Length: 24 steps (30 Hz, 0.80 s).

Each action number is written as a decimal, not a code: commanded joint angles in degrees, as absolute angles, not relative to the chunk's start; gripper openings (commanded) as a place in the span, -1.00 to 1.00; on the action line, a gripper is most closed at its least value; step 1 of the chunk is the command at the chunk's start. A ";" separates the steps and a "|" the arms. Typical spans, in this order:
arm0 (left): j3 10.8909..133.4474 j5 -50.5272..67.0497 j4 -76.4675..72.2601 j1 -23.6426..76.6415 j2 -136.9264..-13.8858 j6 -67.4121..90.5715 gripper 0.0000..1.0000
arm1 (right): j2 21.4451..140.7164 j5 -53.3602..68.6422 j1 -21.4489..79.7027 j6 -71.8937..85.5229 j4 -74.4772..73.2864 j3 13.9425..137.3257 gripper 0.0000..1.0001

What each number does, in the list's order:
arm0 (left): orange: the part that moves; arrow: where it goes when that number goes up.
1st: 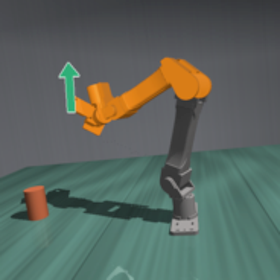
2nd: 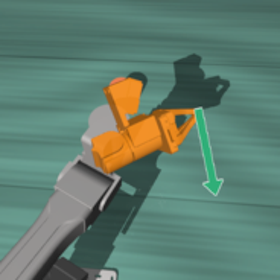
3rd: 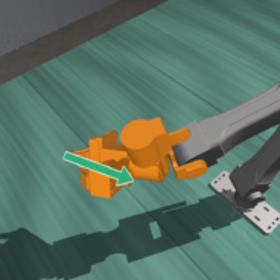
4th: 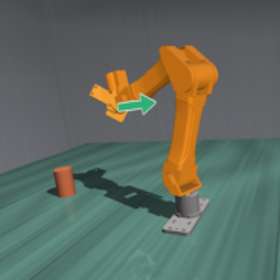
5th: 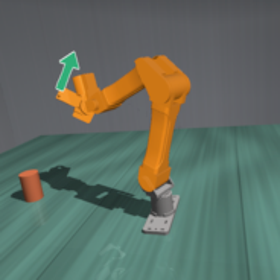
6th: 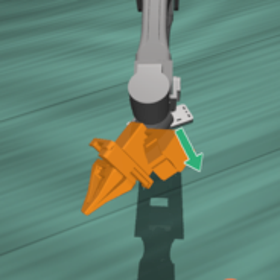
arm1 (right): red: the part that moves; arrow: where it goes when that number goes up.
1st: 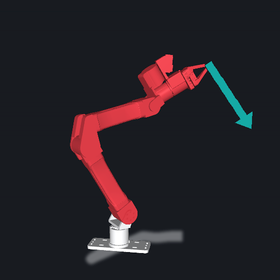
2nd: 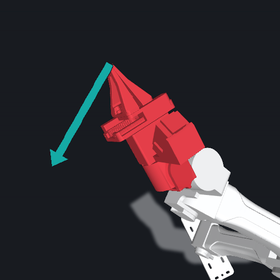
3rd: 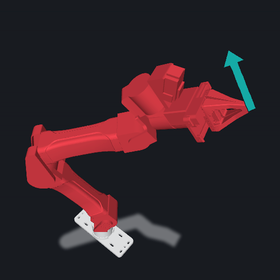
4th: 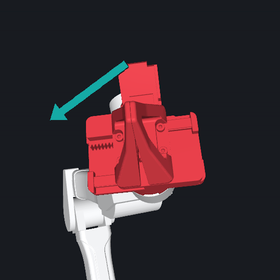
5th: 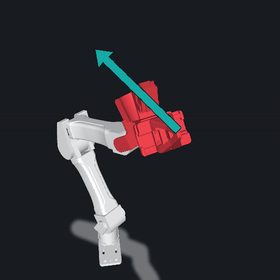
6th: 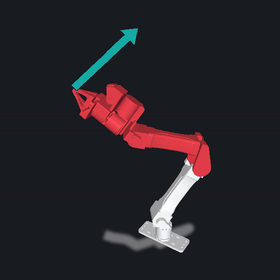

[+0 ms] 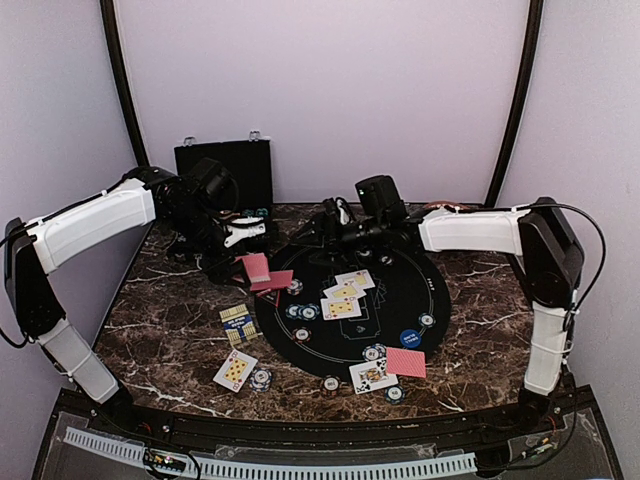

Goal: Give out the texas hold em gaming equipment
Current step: Pick up the poker card from the face-down deck piles.

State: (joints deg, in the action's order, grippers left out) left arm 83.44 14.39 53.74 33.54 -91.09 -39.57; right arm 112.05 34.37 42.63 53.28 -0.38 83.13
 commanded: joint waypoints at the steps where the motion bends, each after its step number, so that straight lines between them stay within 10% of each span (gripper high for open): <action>1: 84.72 16.39 52.69 33.18 -90.68 -38.84 -1.00 | 113.19 44.21 43.61 63.03 14.29 80.61 0.72; 24: 88.36 19.28 51.89 33.26 -93.13 -38.31 -1.00 | 124.09 53.11 48.88 60.83 9.76 94.59 0.72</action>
State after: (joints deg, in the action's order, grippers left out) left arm 85.97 17.28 52.45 33.54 -92.53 -38.48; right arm 121.60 51.46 48.12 63.48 12.49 90.37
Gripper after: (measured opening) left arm 0.686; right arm 0.865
